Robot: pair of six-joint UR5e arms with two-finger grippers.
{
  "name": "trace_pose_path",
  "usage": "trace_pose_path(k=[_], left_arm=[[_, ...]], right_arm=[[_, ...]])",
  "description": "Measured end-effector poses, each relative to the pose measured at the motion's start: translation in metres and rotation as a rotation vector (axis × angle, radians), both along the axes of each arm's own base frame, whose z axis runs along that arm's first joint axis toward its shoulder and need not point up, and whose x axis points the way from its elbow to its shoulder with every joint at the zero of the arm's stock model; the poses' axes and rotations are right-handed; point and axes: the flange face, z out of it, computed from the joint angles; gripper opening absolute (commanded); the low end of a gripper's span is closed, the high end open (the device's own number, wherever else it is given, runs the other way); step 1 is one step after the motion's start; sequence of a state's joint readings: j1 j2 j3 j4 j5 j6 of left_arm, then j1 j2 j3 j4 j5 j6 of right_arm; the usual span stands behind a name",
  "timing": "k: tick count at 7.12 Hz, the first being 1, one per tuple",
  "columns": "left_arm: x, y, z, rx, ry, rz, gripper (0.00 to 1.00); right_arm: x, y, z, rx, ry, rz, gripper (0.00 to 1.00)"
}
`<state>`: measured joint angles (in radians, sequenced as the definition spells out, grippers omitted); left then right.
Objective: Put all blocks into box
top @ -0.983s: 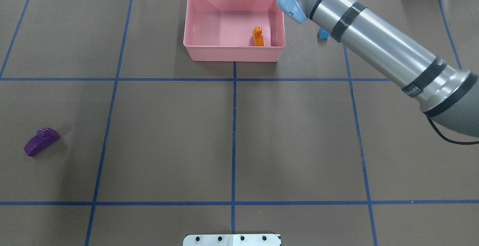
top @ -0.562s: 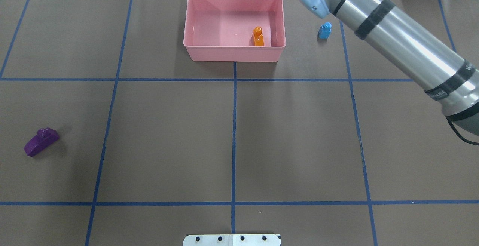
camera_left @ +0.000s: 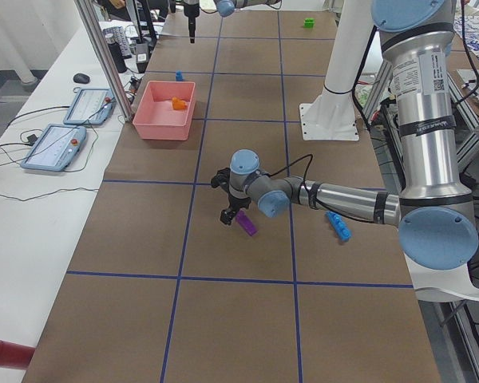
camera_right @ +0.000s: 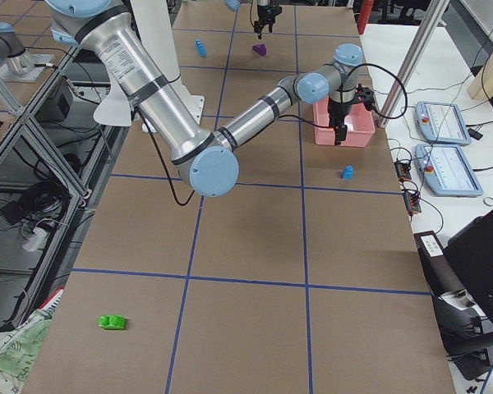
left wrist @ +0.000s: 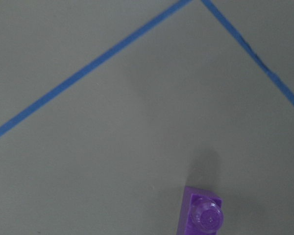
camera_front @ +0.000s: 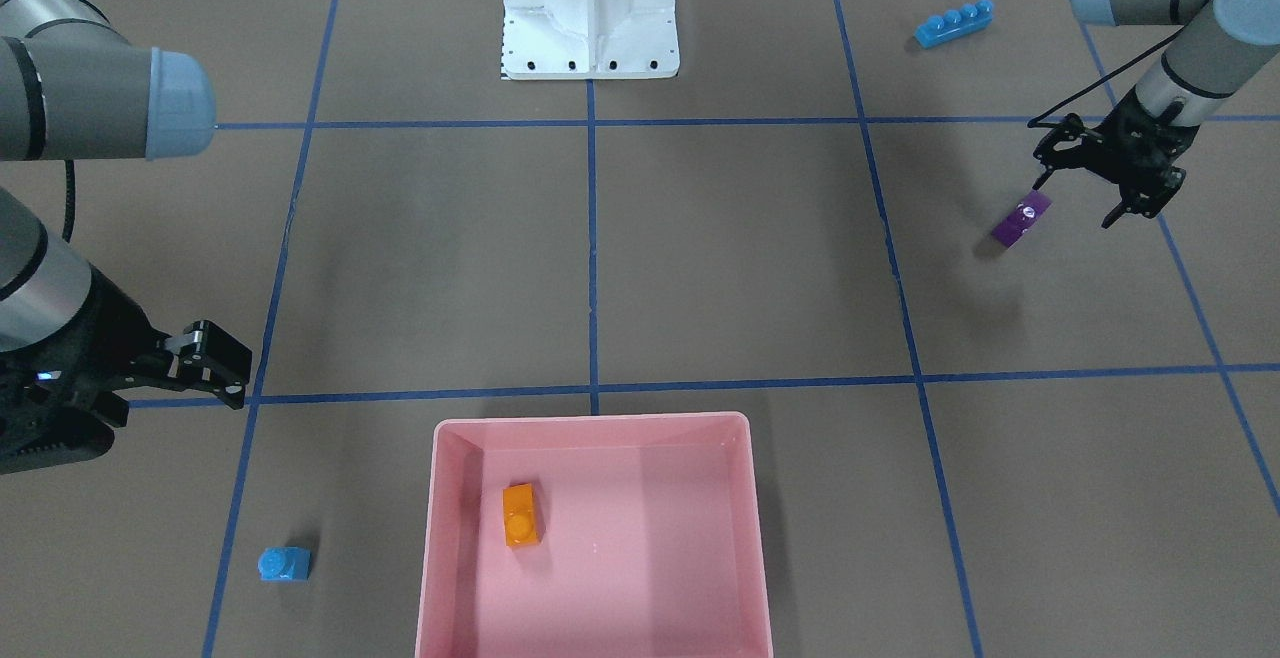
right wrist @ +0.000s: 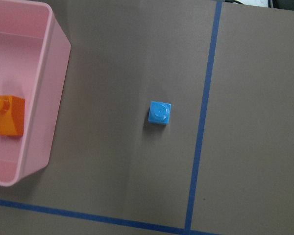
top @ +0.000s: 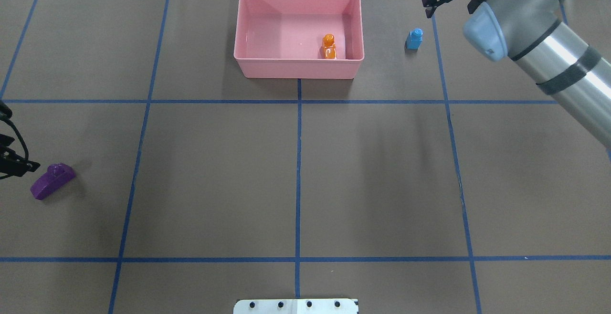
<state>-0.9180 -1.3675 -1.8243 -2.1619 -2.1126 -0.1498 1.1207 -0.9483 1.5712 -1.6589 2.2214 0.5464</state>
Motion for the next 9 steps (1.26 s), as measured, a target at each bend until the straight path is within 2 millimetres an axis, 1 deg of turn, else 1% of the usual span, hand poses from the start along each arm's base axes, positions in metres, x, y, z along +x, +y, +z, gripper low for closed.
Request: trace_pose_path(k=[1,2,3,4,5,6,7,9], left_arm=[[0.011,0.009,0.007,-0.003,-0.018,0.028,0.9],[0.021,0.014,0.012,-0.008,-0.028,0.052,0.76],[0.03,0.015,0.015,-0.01,-0.032,0.068,0.74],[0.038,0.012,0.014,-0.007,-0.03,0.076,0.69],[0.045,0.006,0.013,-0.004,-0.028,0.08,0.55],[0.05,0.002,0.015,-0.004,-0.028,0.081,0.23],[0.052,0.0,0.017,-0.007,-0.03,0.08,0.0],[0.052,-0.001,0.016,-0.013,-0.025,0.078,0.0]], right_arm=[[0.017,0.008,0.015,-0.007,-0.025,-0.018,0.99],[0.027,0.014,0.024,-0.011,-0.036,-0.025,0.99],[0.031,0.017,0.027,-0.012,-0.039,-0.027,0.99],[0.032,0.018,0.029,-0.012,-0.039,-0.027,0.99],[0.032,0.018,0.03,-0.011,-0.036,-0.026,0.99],[0.032,0.018,0.03,-0.01,-0.035,-0.026,0.99],[0.032,0.018,0.03,-0.011,-0.034,-0.024,0.99],[0.031,0.018,0.032,-0.017,-0.032,-0.021,0.99]])
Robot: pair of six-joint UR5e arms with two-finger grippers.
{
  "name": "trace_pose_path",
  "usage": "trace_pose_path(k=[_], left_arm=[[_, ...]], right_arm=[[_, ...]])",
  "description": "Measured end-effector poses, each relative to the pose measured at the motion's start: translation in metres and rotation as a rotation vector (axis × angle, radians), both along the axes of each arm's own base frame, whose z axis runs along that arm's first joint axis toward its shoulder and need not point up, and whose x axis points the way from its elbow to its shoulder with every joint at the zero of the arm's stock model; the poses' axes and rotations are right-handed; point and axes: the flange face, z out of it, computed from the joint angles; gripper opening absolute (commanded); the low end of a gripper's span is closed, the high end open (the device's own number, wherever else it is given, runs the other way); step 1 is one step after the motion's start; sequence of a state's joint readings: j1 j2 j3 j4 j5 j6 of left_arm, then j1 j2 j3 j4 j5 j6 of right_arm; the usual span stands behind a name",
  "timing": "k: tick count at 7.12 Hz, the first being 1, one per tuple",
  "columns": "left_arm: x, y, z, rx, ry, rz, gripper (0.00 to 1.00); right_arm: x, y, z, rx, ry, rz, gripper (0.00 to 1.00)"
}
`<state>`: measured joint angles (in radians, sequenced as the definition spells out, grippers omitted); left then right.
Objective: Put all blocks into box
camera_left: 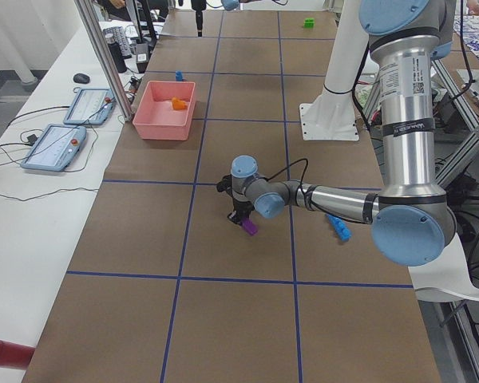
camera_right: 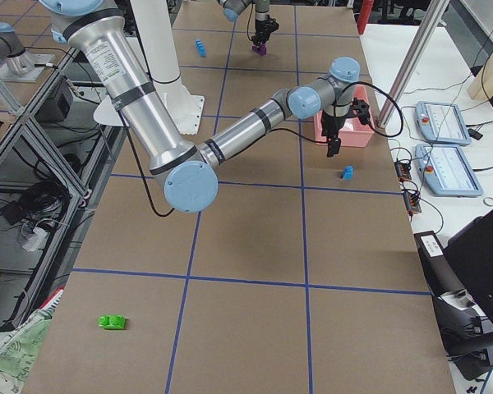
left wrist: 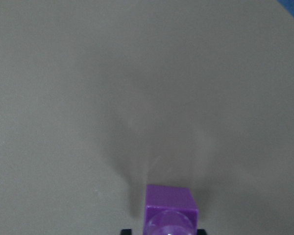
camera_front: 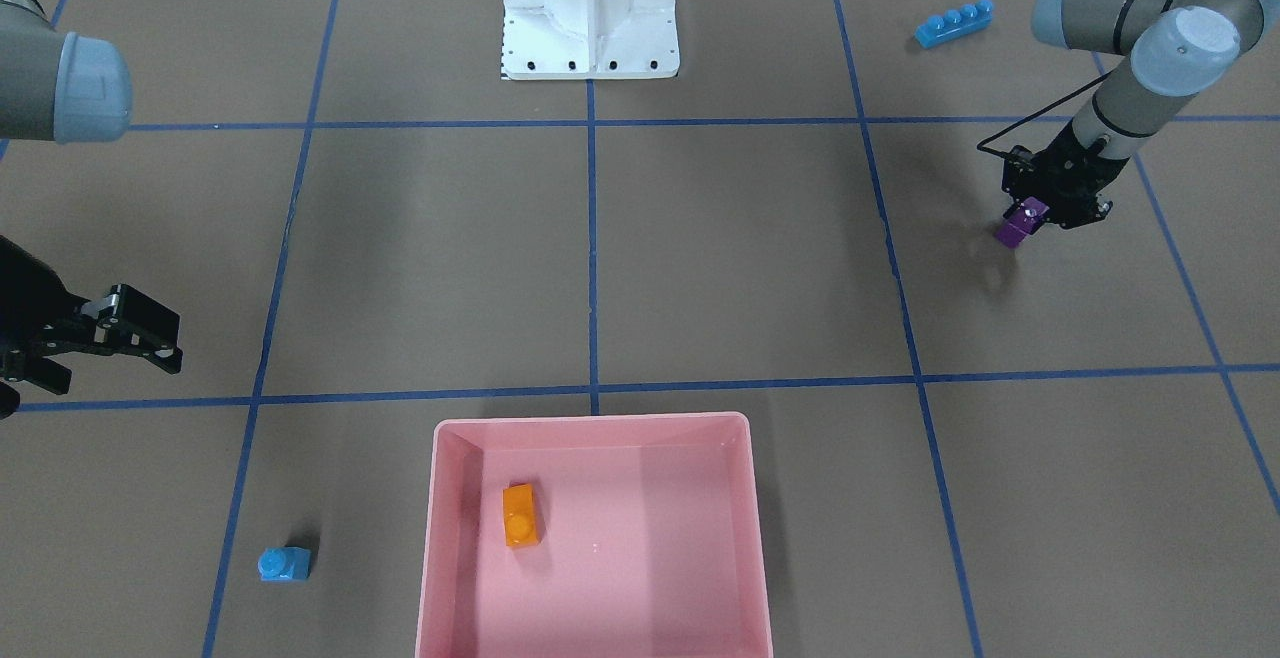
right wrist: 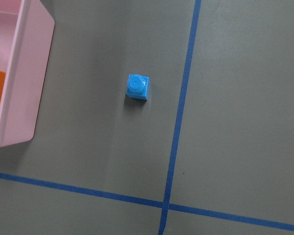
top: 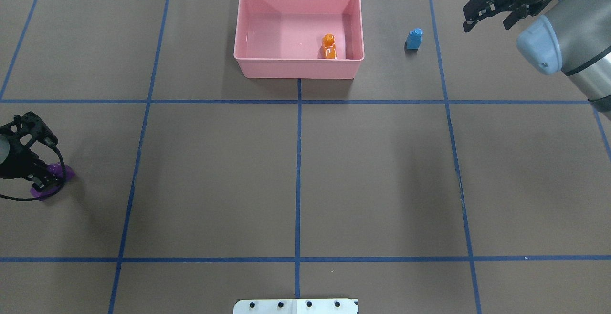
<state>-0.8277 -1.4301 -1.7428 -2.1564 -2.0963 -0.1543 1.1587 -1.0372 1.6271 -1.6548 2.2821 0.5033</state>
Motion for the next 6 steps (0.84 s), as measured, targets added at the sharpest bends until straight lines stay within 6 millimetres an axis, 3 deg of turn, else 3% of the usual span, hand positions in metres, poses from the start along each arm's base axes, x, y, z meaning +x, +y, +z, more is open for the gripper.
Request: trace_pose_path(k=[2,3,5,6], left_arm=[[-0.002,0.0,-0.015,-0.017,0.024,-0.03,0.0],[-0.004,-0.001,-0.037,-0.051,0.058,-0.095,0.0],[-0.007,-0.012,-0.107,-0.159,0.175,-0.288,0.0],[0.006,-0.031,-0.16,-0.242,0.267,-0.397,0.0]], right_arm=[[-0.002,-0.002,0.006,-0.009,0.005,-0.001,0.99],[-0.004,-0.004,0.01,-0.017,0.009,-0.003,0.99],[-0.011,-0.009,0.018,-0.034,0.017,-0.009,0.99],[-0.016,-0.012,0.021,-0.036,0.021,-0.012,0.99]])
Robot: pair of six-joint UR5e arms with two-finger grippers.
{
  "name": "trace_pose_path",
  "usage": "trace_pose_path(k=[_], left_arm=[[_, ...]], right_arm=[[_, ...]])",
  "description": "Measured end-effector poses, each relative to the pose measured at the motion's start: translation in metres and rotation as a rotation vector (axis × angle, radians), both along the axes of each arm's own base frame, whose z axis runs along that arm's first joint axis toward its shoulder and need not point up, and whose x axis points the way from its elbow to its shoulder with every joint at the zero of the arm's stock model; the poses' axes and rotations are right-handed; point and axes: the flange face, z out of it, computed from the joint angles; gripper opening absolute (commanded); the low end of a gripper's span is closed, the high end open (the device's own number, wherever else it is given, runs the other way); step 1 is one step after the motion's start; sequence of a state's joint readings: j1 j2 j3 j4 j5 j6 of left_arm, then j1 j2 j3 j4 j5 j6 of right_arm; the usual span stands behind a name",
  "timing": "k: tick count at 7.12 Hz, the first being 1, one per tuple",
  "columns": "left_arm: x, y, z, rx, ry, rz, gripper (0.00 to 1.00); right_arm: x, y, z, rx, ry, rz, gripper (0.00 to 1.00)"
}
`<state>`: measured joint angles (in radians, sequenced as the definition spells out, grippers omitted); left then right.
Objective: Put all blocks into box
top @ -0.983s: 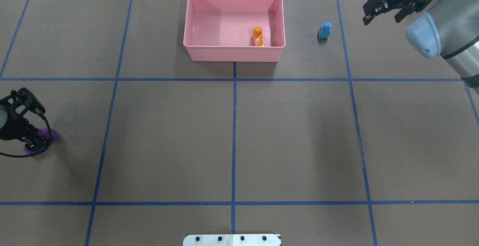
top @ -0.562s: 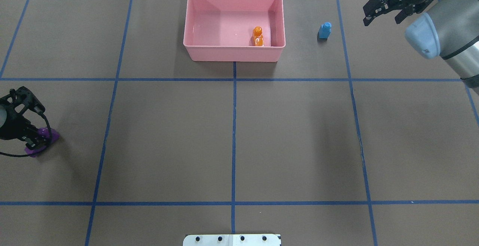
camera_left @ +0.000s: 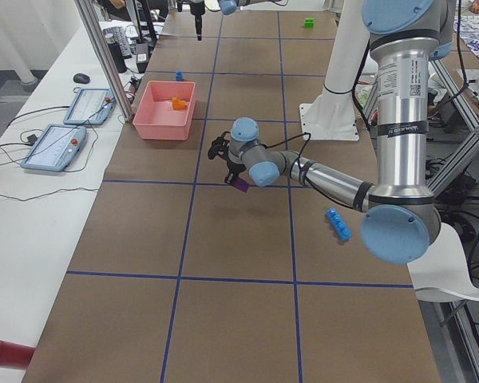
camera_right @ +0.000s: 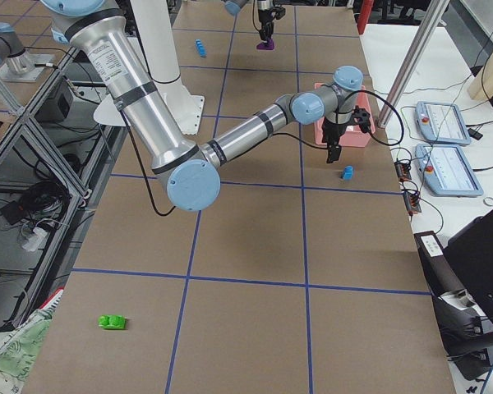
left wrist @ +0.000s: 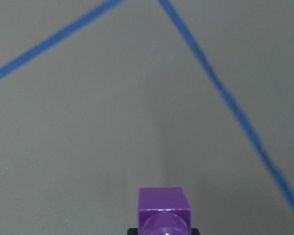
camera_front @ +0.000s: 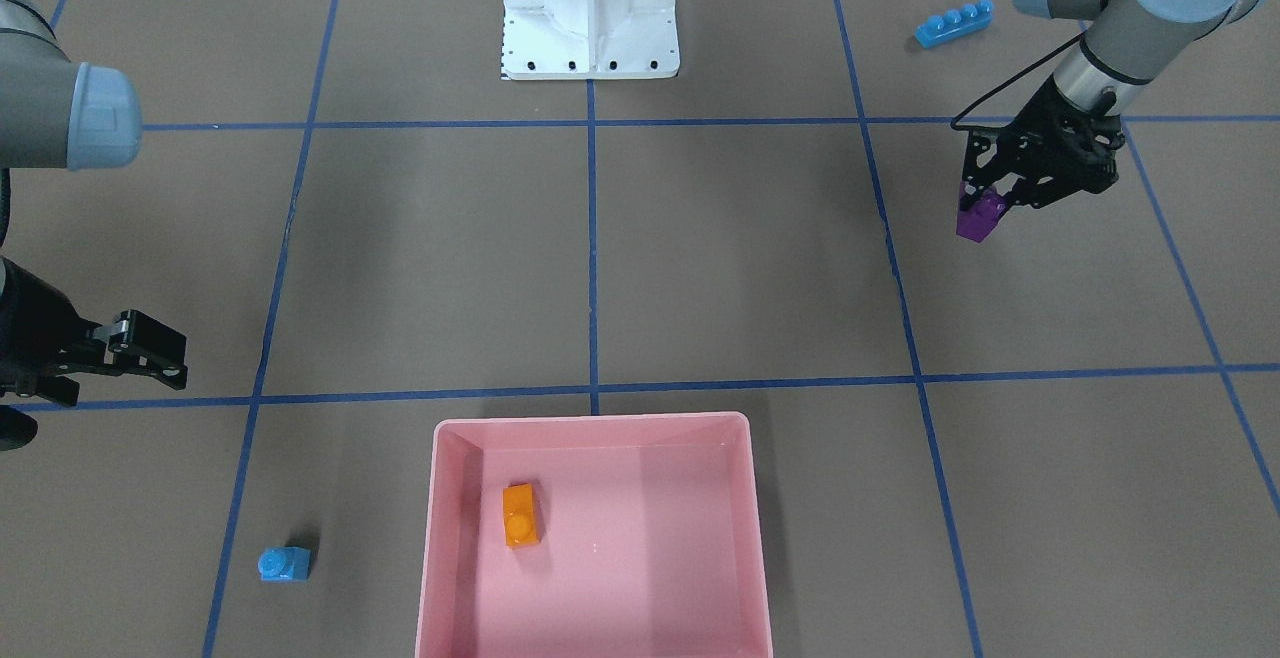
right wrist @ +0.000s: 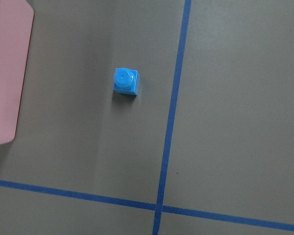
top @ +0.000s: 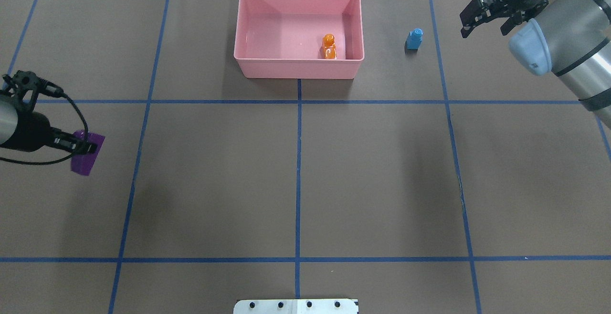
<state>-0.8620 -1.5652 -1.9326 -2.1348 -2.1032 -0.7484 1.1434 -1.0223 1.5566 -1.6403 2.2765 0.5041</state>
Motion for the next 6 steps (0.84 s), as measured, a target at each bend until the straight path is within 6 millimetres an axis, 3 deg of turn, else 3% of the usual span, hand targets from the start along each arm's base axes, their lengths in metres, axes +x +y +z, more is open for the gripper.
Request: trace_pose_path(k=[3,4,6], left_arm=[[0.067,-0.082,-0.183,-0.275,0.178,-0.227,0.0],[0.093,-0.115,-0.227,-0.335,0.19,-0.287,0.0],[0.146,-0.186,-0.294,-0.423,0.187,-0.399,0.0]], right_arm=[[-0.014,-0.021,0.03,0.046,-0.019,-0.001,0.99],[-0.019,-0.032,0.038,0.055,-0.021,0.001,0.99],[-0.025,-0.048,0.045,0.051,-0.003,0.009,0.99]])
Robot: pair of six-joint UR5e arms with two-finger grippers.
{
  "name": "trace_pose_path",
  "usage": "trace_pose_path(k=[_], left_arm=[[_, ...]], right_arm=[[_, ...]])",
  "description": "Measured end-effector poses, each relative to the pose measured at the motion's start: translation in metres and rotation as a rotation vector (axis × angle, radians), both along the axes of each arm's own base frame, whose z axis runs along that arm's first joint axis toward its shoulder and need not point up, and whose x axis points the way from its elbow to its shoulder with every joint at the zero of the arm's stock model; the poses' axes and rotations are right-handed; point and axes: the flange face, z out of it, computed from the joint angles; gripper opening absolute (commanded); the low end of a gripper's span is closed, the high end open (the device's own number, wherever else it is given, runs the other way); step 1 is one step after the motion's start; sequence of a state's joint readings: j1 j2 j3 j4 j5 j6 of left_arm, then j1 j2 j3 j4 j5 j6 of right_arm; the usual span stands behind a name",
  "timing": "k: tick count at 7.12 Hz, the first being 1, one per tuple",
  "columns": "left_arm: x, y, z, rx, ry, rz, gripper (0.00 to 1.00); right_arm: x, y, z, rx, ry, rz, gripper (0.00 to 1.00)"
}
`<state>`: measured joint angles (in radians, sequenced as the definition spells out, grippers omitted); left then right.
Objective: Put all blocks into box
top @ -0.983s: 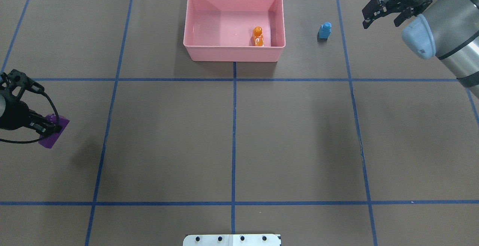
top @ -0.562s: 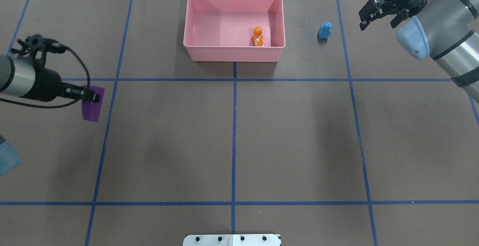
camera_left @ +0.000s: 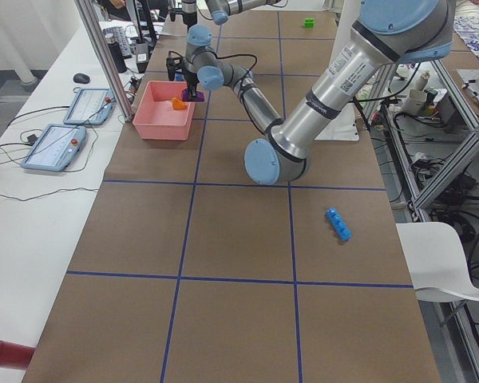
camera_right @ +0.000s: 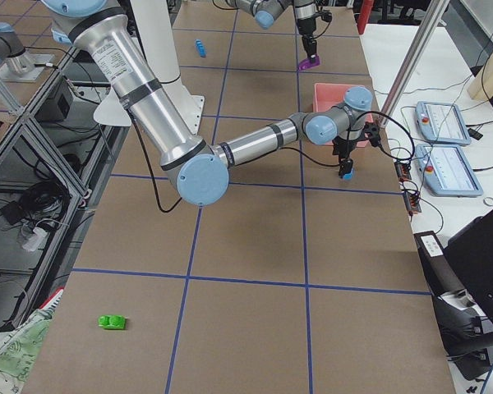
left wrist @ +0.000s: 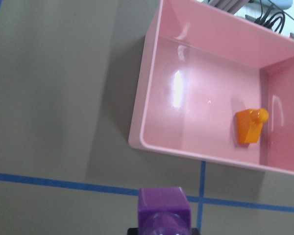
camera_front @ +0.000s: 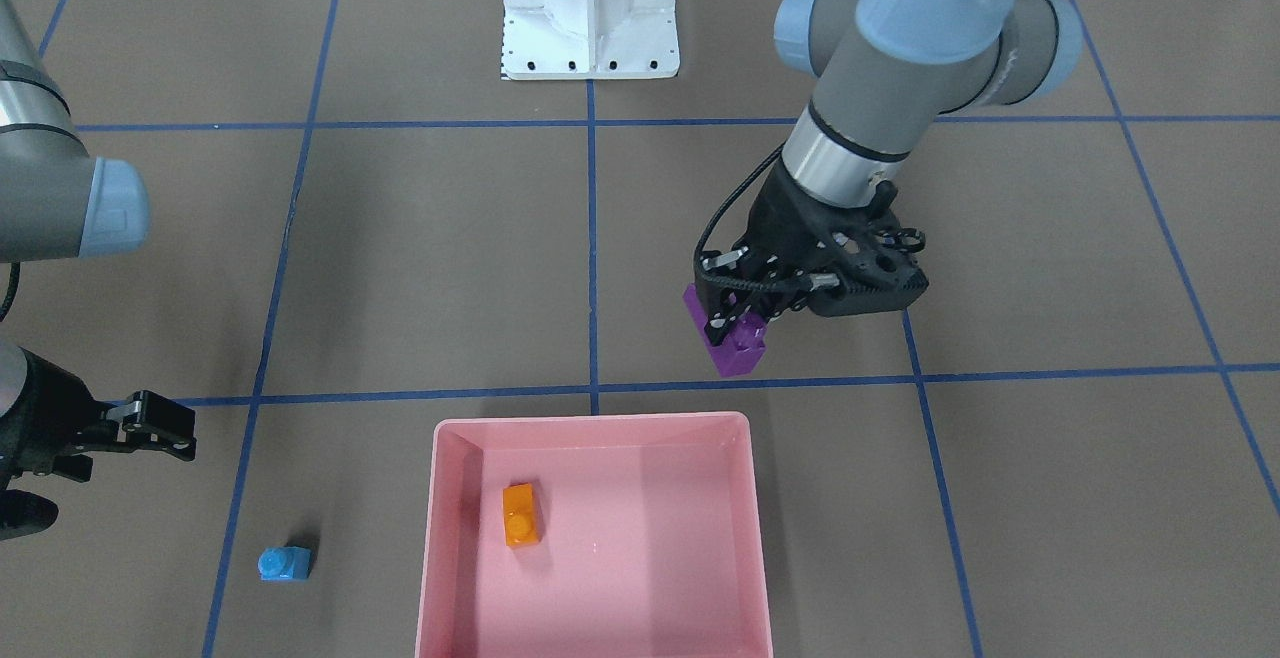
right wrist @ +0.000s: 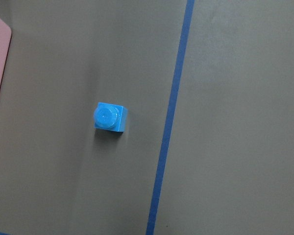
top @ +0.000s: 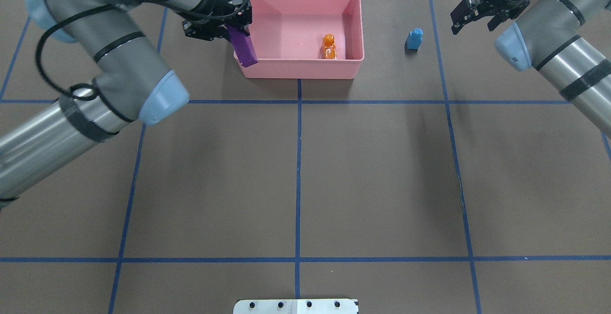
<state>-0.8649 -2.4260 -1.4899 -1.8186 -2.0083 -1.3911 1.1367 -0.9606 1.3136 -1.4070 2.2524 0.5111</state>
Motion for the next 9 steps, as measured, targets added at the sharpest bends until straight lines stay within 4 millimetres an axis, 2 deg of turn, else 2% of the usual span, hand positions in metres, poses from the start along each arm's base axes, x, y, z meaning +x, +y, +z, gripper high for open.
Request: trace_pose_path(k=[1,2,3,4,5,7,9], left_arm=[[0.024,-0.034,-0.019,-0.039,-0.026,-0.05,0.0],[0.043,-0.061,-0.022,-0.057,-0.053,-0.095,0.0],[0.06,-0.083,-0.011,-0.061,-0.071,-0.143,0.0],[0.077,-0.098,0.003,-0.06,-0.09,-0.184,0.68],[0.093,-0.104,0.012,-0.057,-0.109,-0.199,1.0],[0.111,-0.099,0.012,-0.022,-0.128,-0.171,1.0],[0.108,-0.092,0.005,0.006,-0.111,-0.118,1.0]], right_arm=[[-0.002,-0.006,0.0,0.001,0.013,0.006,0.99],[-0.004,-0.01,0.0,-0.001,0.021,0.009,0.99],[-0.007,-0.014,0.0,-0.004,0.025,0.009,0.99],[-0.011,-0.016,0.0,-0.006,0.029,0.007,0.99],[-0.016,-0.017,-0.001,-0.002,0.032,0.003,0.99],[-0.028,-0.017,0.002,0.009,0.031,-0.003,0.99],[-0.046,-0.03,-0.005,-0.007,0.054,0.023,0.99]])
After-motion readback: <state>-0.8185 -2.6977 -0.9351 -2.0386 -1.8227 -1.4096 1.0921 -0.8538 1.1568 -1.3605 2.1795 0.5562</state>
